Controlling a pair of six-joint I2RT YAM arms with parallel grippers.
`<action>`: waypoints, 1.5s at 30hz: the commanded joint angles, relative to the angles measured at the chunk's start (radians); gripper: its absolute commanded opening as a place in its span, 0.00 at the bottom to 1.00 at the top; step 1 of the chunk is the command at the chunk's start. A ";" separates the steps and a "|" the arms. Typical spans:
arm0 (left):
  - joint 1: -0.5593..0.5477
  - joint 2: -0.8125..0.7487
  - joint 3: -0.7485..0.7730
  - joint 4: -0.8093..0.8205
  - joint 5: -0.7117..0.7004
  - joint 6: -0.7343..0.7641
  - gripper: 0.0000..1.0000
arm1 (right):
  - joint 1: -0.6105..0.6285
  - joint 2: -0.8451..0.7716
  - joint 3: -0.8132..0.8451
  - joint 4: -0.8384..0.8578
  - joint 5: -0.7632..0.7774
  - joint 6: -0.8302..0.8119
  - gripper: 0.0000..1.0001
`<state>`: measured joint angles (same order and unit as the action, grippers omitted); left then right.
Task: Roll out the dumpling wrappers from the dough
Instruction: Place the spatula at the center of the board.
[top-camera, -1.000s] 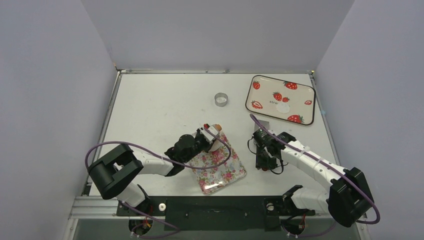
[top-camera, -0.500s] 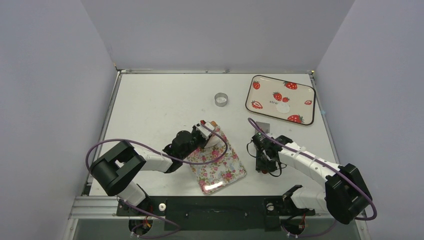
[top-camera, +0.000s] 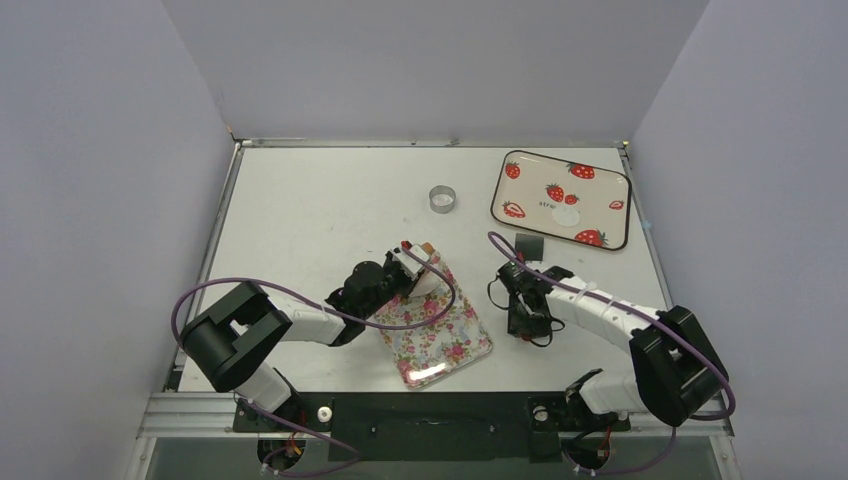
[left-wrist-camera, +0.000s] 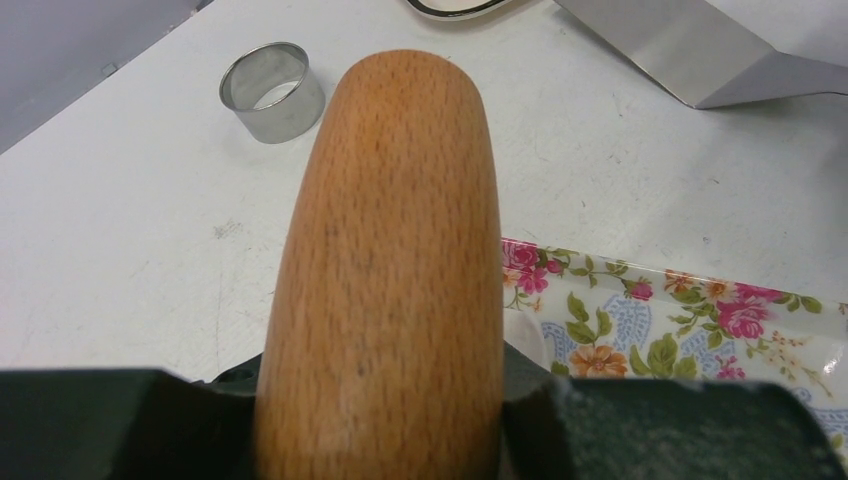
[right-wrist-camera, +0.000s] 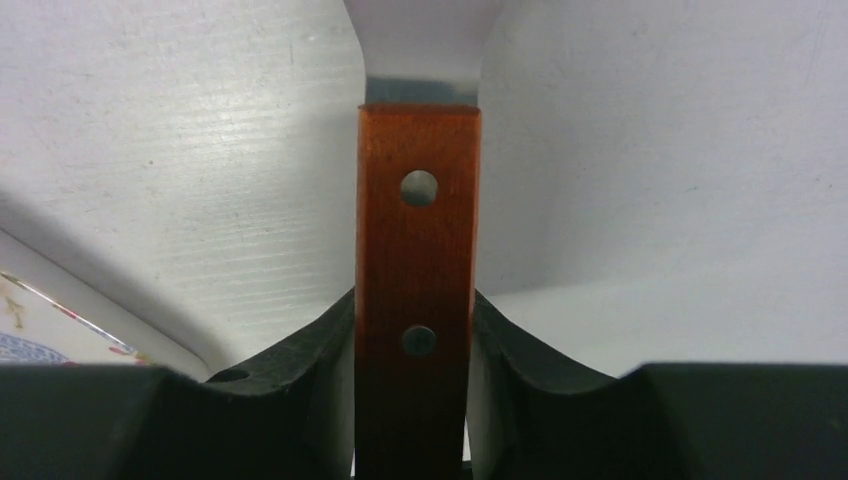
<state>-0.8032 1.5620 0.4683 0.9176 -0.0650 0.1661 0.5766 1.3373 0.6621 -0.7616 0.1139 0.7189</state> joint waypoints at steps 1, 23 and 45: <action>-0.002 -0.007 -0.001 0.034 0.030 -0.007 0.00 | -0.004 0.023 0.025 0.039 0.032 -0.006 0.38; -0.002 -0.025 -0.017 0.041 0.025 0.013 0.00 | 0.106 -0.032 0.283 0.240 -0.104 -0.058 0.63; 0.004 -0.021 -0.009 0.032 0.012 0.015 0.00 | 0.108 0.299 0.143 0.495 -0.198 -0.143 0.28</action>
<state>-0.8032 1.5585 0.4576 0.9257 -0.0521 0.1917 0.6758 1.6211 0.8497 -0.2794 -0.1097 0.5911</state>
